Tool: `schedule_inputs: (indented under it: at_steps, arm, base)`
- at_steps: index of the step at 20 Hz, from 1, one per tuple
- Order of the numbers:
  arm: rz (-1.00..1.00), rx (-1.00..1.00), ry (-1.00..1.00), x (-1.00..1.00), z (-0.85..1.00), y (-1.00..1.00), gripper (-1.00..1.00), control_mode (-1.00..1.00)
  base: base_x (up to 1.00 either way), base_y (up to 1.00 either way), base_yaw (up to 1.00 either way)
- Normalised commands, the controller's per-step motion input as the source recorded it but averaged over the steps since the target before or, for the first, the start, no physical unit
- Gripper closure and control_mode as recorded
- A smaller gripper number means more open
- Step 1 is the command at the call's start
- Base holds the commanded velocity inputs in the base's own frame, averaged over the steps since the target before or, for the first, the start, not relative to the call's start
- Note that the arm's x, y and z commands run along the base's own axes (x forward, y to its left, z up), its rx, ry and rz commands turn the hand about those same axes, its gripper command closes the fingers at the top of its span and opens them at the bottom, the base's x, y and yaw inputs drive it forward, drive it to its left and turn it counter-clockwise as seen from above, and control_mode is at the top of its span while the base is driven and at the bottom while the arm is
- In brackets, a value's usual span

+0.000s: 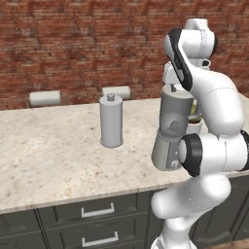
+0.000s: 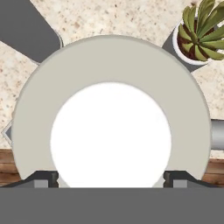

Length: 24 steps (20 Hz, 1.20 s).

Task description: Open the blender lid, put the apple in the blender, close the lid, and start the blender.

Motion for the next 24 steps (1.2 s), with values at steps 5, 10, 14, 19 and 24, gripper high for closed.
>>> schedule_inputs:
  at_steps: [5,10,14,19,24]
  arm:
    - [0.00,0.00,0.00,0.00,0.00,0.00,1.00,-1.00]
    - [0.00,0.00,0.00,0.04,0.00,0.02,1.00,-1.00]
    - [0.00,0.00,0.00,0.00,-0.01,0.11,1.00,-1.00]
    - [0.00,0.00,0.00,0.00,-0.01,0.13,1.00,-1.00]
    - [0.00,0.00,0.00,0.00,-0.01,0.09,1.00,-1.00]
  base:
    - [0.00,0.00,0.00]
    - [0.00,0.00,0.00]
    - [0.00,0.00,0.00]
    - [0.00,0.00,0.00]
    - [0.00,0.00,0.00]
